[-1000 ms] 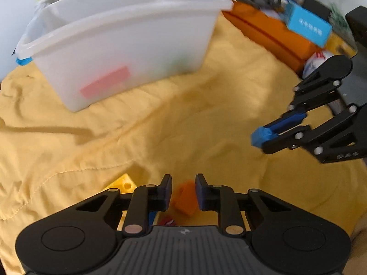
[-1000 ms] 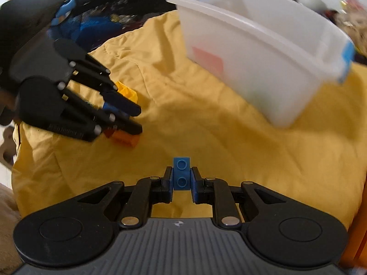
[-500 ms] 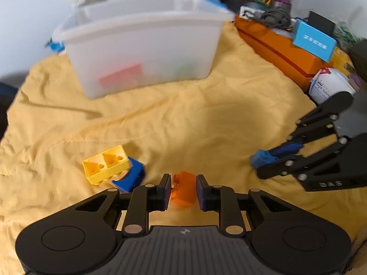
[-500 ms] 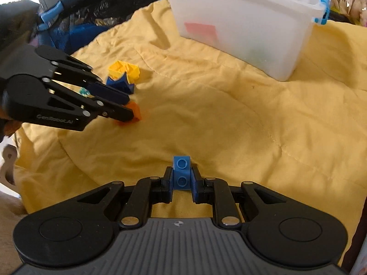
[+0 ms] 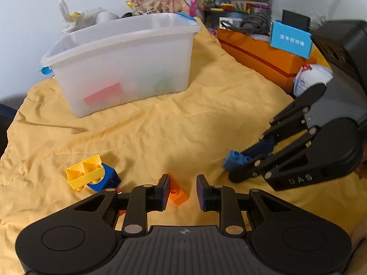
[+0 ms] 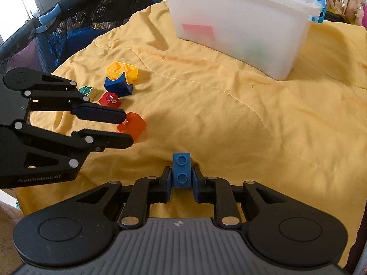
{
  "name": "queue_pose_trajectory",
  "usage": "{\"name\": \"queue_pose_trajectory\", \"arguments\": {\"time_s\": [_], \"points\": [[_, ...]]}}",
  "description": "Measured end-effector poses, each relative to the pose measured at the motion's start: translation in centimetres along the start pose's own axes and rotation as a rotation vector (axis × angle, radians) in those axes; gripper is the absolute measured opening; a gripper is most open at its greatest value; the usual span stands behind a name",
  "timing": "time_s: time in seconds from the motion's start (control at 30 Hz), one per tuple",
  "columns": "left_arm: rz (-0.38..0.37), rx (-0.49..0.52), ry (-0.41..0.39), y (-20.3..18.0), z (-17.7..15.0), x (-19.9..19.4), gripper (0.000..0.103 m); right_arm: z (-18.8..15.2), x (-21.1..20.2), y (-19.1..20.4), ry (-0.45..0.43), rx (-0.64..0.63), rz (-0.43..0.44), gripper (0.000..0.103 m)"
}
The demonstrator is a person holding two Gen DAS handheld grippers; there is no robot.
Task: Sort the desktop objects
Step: 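Grasp the orange brick with the left gripper while the right holds the blue brick, then carry the blue and orange bricks over the white bin and open both grippers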
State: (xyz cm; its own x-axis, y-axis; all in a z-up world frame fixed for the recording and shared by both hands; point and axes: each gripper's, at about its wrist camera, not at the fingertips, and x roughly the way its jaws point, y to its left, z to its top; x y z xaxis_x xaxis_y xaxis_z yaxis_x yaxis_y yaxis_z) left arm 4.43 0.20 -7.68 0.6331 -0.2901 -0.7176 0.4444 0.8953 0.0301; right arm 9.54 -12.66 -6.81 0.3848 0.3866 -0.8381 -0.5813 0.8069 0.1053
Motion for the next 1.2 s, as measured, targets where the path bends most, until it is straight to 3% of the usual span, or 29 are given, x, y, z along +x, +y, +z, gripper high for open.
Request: {"name": "queue_pose_trajectory", "arguments": {"time_s": [0.2, 0.33, 0.43, 0.57, 0.6, 0.63, 0.67, 0.7, 0.73, 0.8, 0.93, 1.07, 1.2], "points": [[0.066, -0.024, -0.116, 0.5, 0.3, -2.4, 0.036, -0.1, 0.0, 0.0, -0.005, 0.008, -0.002, 0.021], [0.054, -0.111, -0.012, 1.5, 0.4, -1.1, 0.037, -0.1, -0.1, 0.0, -0.007, 0.01, -0.001, 0.023], [0.028, -0.14, 0.075, 1.2, 0.2, 0.5, 0.037, -0.1, -0.1, 0.2, -0.005, 0.005, 0.006, 0.037], [0.001, -0.178, 0.113, 1.2, -0.1, 1.9, 0.036, -0.3, -0.3, 0.9, -0.01, -0.024, -0.023, 0.04], [-0.003, -0.191, 0.117, 1.3, -0.1, 2.1, 0.029, -0.4, -0.3, 1.0, -0.013, -0.022, -0.027, 0.039], [-0.007, -0.202, 0.12, 1.5, -0.2, 2.2, 0.021, -0.5, -0.3, 1.1, -0.017, -0.018, -0.029, 0.039], [-0.016, -0.21, 0.125, 1.8, 0.0, 2.2, 0.02, -0.6, -0.3, 1.1, -0.023, -0.016, -0.03, 0.033], [-0.031, -0.209, 0.129, 2.0, 0.1, 2.2, 0.02, -0.7, -0.4, 1.1, -0.028, -0.016, -0.033, 0.02], [-0.036, -0.193, 0.13, 2.1, 0.5, 2.0, 0.02, -0.7, -0.4, 1.0, -0.029, -0.015, -0.039, 0.017], [-0.03, -0.184, 0.092, 2.5, 2.0, 0.9, 0.02, -0.3, -0.8, 0.8, -0.033, -0.007, -0.037, 0.017], [-0.001, -0.172, -0.105, 5.0, 8.3, -2.8, 0.02, 2.5, -3.7, 0.3, -0.137, -0.028, -0.075, 0.017], [0.049, -0.145, -0.243, 7.5, 15.0, -4.2, 0.02, 7.8, -7.3, -1.4, -0.306, -0.047, -0.158, 0.017], [0.101, -0.115, -0.309, 9.2, 20.7, -3.4, 0.02, 13.8, -8.9, -3.8, -0.403, -0.053, -0.26, 0.017]]}}
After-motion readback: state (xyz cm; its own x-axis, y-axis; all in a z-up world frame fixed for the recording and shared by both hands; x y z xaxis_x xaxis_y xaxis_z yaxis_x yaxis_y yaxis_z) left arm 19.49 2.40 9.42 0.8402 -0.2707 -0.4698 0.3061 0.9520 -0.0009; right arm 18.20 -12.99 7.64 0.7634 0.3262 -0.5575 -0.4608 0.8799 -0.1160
